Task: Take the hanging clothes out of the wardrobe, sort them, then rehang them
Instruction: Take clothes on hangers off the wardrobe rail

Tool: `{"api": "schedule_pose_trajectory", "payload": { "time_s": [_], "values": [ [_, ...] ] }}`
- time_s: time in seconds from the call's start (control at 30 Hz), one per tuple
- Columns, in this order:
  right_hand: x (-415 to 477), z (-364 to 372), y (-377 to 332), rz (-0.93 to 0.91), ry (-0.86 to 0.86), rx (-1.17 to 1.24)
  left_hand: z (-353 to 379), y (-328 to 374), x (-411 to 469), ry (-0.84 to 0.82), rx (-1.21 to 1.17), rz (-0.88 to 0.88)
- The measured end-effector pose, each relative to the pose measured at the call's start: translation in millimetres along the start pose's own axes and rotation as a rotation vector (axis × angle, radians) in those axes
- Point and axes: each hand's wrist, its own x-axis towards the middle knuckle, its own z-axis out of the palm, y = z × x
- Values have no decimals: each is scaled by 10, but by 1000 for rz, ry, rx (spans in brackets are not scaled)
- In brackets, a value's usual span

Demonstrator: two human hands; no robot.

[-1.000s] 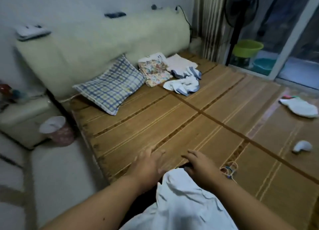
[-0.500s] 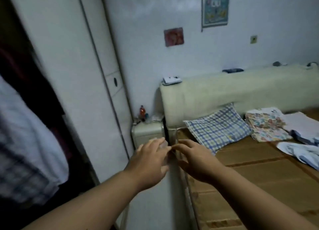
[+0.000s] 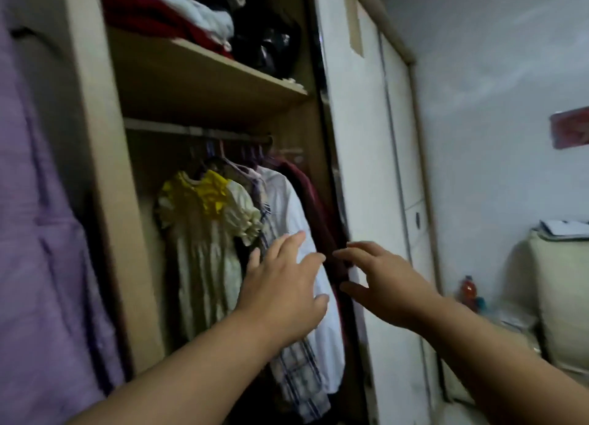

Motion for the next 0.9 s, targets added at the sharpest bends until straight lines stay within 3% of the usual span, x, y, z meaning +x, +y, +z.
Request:
{"api": "schedule_pose_trajectory", "payload": {
  "time_s": [0.43,0.7,0.9],
  "values": [
    [1786,159,-647,-354,32,236,-1350,-1062,435,103,631,-263],
    [2752,323,-891,-341,23,318,-1777,-1405,697,163,845,-261],
    [3285,544,-1097,-249,1,329,-1662,-1399,940,219,920,-385]
  ]
}}
